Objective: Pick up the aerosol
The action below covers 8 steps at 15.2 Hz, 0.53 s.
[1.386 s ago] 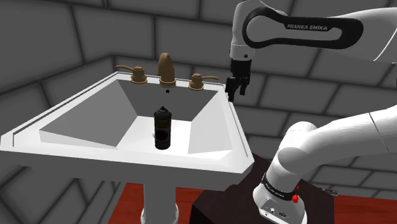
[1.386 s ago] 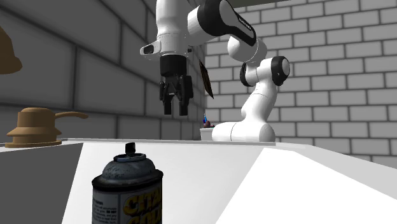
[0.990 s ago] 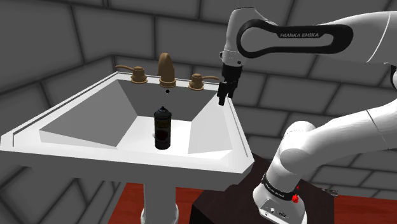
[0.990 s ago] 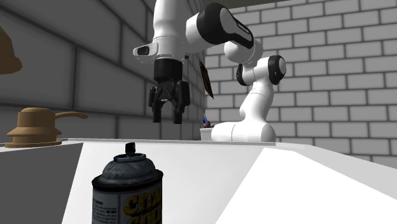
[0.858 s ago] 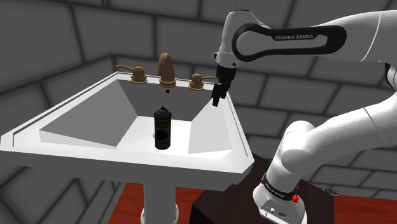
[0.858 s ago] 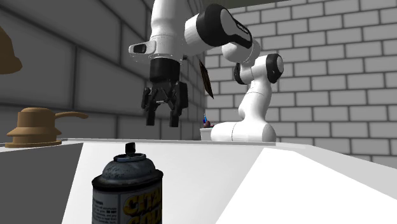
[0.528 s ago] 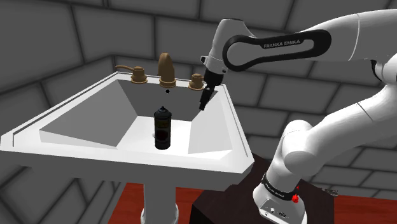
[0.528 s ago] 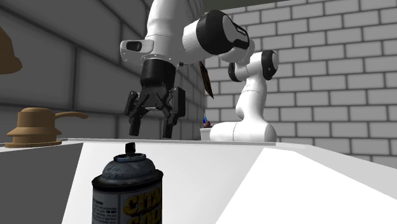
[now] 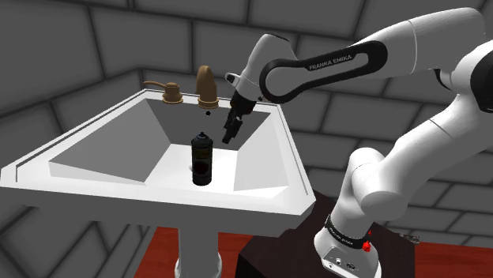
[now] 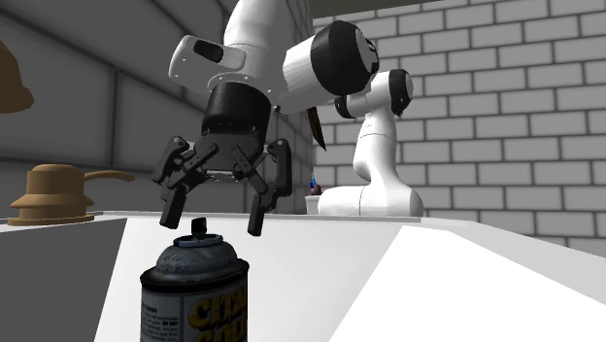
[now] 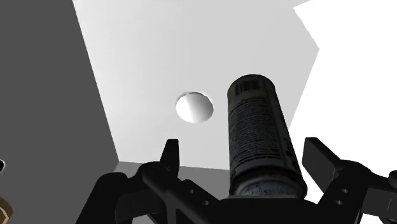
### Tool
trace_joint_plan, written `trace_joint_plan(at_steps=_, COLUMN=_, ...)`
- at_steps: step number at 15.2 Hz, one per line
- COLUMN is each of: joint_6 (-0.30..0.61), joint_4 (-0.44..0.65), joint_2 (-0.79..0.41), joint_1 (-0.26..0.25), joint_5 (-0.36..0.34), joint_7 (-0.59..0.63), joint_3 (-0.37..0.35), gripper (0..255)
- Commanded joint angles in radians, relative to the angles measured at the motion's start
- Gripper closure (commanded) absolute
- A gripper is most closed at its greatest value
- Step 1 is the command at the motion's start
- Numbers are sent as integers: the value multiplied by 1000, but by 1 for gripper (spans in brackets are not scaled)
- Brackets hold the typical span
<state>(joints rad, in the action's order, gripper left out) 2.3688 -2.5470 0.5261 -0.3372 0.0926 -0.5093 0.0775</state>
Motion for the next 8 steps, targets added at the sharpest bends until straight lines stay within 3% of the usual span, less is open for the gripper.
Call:
trace_joint_plan(at_steps=1, joint_6=80, joint_4=10, joint_2=-43, joint_1=-55, joint_5=35, joint_7=-74, joint_3=9, gripper=0)
trace_joint_plan(at_steps=3, joint_6=150, joint_4=17, joint_2=-78, joint_1=-110, joint_5=75, joint_7=-155, joint_3=25, gripper=0)
trace_joint_plan(at_steps=8, joint_6=218, joint_4=-18, joint_2=-107, joint_1=-127, joint_5=94, joint_7=-182, joint_3=34, gripper=0)
